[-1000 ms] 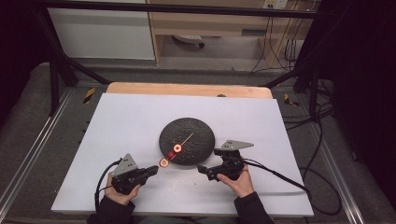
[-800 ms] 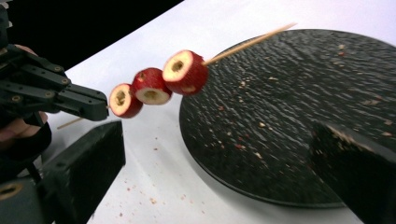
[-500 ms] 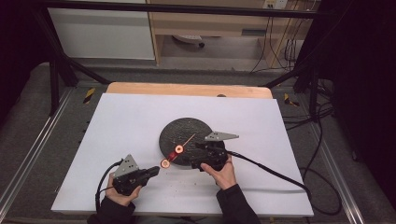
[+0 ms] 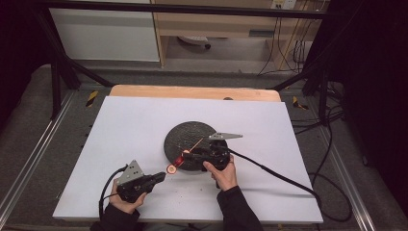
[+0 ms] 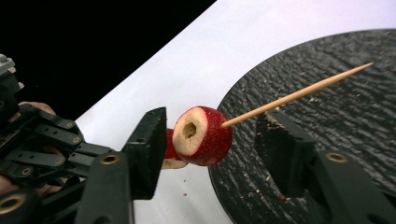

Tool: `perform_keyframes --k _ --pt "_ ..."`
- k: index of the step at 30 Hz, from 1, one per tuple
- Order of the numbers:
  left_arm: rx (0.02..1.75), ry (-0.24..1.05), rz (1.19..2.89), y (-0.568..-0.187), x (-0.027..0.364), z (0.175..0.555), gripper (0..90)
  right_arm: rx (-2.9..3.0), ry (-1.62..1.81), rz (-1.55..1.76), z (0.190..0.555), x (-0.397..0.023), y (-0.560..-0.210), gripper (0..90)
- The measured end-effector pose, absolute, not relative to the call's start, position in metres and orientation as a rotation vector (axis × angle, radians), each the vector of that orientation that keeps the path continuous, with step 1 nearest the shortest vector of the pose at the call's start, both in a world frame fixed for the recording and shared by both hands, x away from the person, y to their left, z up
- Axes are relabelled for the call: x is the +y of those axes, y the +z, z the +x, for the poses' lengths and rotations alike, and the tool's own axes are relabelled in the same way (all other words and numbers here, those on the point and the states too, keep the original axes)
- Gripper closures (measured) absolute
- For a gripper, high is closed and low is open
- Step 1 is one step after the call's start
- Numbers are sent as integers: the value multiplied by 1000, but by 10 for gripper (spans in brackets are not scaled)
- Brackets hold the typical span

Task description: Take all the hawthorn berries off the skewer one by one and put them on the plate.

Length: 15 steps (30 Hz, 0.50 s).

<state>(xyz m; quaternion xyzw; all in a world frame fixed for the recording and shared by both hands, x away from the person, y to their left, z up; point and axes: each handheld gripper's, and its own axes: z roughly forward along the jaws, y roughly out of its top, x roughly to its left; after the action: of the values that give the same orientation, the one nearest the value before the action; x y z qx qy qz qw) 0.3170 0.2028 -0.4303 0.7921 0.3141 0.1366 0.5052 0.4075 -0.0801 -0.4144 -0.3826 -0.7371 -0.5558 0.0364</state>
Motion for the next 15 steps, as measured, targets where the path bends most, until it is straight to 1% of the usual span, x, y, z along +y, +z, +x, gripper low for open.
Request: perform_keyframes --k 6,15 --pt "753 332 1907 -431 202 316 884 -2229 -1686 -1148 408 -79 -416 593" --pt "733 343 1896 -431 202 315 884 -2206 -1695 -1133 407 -82 -410 615"
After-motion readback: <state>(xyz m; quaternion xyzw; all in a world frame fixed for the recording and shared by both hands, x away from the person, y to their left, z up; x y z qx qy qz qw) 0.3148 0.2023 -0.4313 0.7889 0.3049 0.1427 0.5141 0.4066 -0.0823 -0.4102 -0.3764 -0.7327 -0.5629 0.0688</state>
